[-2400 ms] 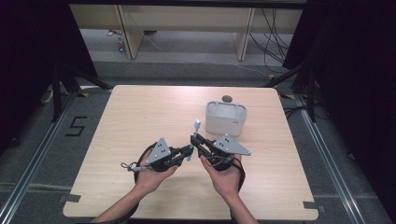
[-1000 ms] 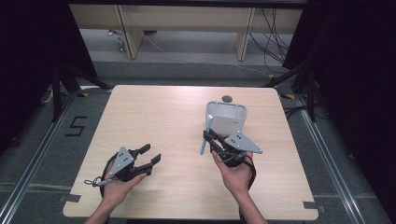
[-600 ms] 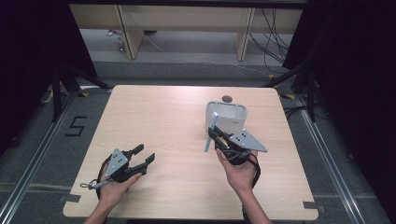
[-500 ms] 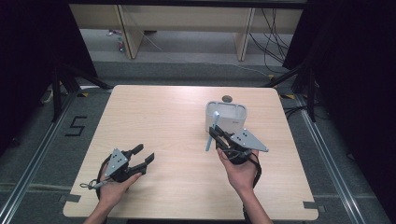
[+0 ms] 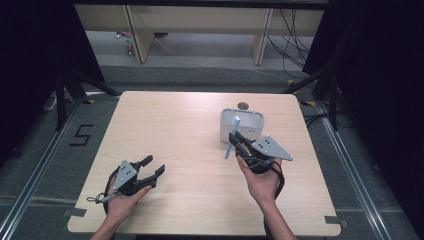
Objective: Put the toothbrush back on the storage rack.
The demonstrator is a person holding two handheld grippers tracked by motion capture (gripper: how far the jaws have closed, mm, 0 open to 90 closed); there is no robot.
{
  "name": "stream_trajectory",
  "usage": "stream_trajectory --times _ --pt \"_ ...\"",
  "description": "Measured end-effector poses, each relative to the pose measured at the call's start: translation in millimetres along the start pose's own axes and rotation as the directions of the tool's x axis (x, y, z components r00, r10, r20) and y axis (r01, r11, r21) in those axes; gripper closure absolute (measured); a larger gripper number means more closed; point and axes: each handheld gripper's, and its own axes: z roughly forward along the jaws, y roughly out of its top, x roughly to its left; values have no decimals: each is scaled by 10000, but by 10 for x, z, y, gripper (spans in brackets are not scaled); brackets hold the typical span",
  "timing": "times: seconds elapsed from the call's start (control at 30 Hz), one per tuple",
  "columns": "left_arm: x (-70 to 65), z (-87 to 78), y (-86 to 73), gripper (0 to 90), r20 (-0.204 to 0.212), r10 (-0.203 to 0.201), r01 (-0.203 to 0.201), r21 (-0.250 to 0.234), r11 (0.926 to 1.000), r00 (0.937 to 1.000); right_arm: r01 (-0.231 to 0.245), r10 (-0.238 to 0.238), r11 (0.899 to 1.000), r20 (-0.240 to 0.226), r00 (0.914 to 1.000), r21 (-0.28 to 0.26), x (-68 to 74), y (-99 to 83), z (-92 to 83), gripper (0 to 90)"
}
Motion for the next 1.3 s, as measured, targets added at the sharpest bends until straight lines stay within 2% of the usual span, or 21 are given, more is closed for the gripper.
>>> stream_trajectory --times 0.07,0.2,0.23,0.3,0.37,0.4,0.43,0.47,0.53,0.57,0.63,0.83,0.9,0.97,1.07,1.1,1.13,1.17,1.2,1.23,1.3 --pt "0 3 0 383 -30 11 -11 -18 10000 10000 234 -233 9997 151 9996 -65 -26 6 -9 796" --pt "7 21 -7 376 28 -25 25 -195 9998 10000 266 -265 9996 150 9995 -66 -46 5 -10 796" --pt "7 20 -6 375 16 -16 16 -188 9998 10000 25 -24 10000 115 9999 -38 -38 1 -14 796" --pt "0 21 -6 372 7 9 -9 -175 9998 10000 191 -191 9998 233 9995 12 -56 7 -25 796" --pt "-4 10 3 367 -74 136 -136 67 9999 9999 17 -18 10000 248 9997 58 -57 7 -35 796" --pt "-6 12 3 367 -82 131 -131 59 9999 9999 317 -314 9995 383 9988 -88 -81 8 -33 796" --pt "-8 11 3 366 -92 140 -140 75 9999 9999 29 -29 10000 229 9997 -3 -71 5 -35 796" --pt "-9 11 3 364 -101 141 -140 72 9999 9998 0 0 10000 173 9998 -4 -78 6 -36 796" --pt "-8 9 3 363 -127 138 -138 64 9999 9998 357 -355 9993 374 9987 -56 -109 17 -52 796" --pt "-8 9 3 361 -128 138 -137 69 9999 9998 121 -117 9999 330 9994 -119 -105 19 -52 796" --pt "-6 9 3 361 -133 131 -131 62 9999 9998 64 -67 9999 439 9990 81 -113 29 -74 796" --pt "-6 9 1 360 -155 62 -61 25 10000 9999 259 -253 9996 609 9978 -99 -164 63 -90 796" --pt "-5 9 1 359 -164 35 -35 17 10000 9999 74 -65 9998 590 9982 -162 -164 71 -91 796" --pt "-5 9 1 359 -168 37 -37 16 10000 9999 262 -253 9996 612 9978 -137 -190 91 -99 796" --pt "-7 10 2 359 -183 78 -78 38 10000 9998 244 -228 9995 709 9972 -214 -205 112 -107 796" --pt "-6 10 2 359 -182 84 -83 42 10000 9998 434 -414 9988 781 9961 -243 -222 120 -110 796" --pt "-6 11 2 359 -183 64 -64 39 10000 9998 140 -138 9999 709 9974 -18 -208 125 -121 796" --pt "-5 11 1 359 -181 44 -44 34 10000 9998 396 -388 9992 736 9965 -93 -233 132 -121 796" --pt "-4 11 1 359 -173 27 -27 27 10000 9998 126 -115 9998 839 9964 -124 -219 131 -124 796" --pt "-2 10 1 359 -167 22 -21 33 10000 9999 199 -192 9998 721 9972 -97 -235 138 -120 796" --pt "-1 9 2 359 -153 17 -16 44 10000 9999 301 -285 9994 850 9960 -174 -254 149 -120 796"
